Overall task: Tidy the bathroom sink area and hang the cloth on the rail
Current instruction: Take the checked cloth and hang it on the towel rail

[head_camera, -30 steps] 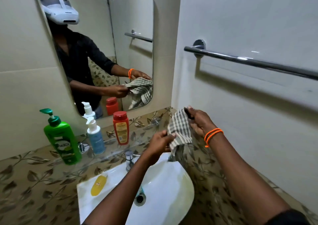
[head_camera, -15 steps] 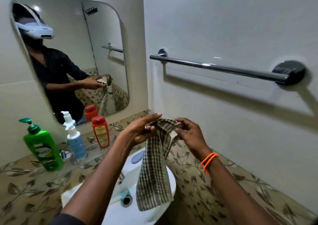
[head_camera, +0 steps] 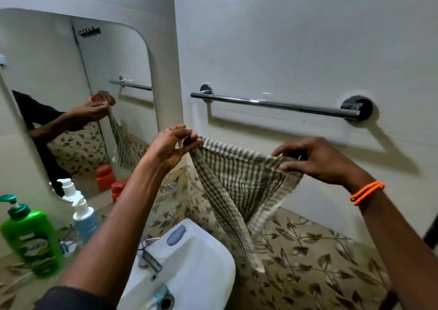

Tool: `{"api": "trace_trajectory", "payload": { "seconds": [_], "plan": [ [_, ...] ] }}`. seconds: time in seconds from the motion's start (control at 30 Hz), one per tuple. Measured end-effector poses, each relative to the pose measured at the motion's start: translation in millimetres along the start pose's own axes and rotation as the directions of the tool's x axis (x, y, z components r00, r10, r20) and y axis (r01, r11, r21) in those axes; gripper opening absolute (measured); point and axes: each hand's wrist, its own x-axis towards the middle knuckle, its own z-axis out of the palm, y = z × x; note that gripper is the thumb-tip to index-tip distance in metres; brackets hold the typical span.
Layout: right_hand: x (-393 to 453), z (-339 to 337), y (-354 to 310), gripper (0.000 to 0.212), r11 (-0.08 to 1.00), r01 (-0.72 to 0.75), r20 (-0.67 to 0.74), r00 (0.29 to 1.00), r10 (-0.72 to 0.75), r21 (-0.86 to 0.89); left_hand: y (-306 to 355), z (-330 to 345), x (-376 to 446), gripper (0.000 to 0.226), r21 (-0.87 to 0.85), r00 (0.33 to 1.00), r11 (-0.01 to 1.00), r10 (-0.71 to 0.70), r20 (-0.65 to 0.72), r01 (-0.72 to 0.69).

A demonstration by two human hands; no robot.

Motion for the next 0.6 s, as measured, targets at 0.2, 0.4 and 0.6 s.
{"api": "trace_trajectory", "payload": {
  "seconds": [0.2,0.4,0.6],
  "plan": [
    [26,-38,-36,0.008,0.984,-0.029,-0.615,0.784,-0.085,-0.174,14,58,13,0.02,0.227,0.953,0.926,0.288,0.089,-0.302],
    [82,-78,-41,0.008,0.992,-0.126,-0.841,0.537,0.063,-0.006,35,136,59,0.013,0.399,0.742,0.642,0.646,0.18,-0.655],
    [108,-72,-24,0.019,0.789,-0.351,-0.549,0.835,0.02,-0.504,-2,150,118,0.039,0.81,0.767,0.12,0.426,0.48,-0.574]
  ]
}}
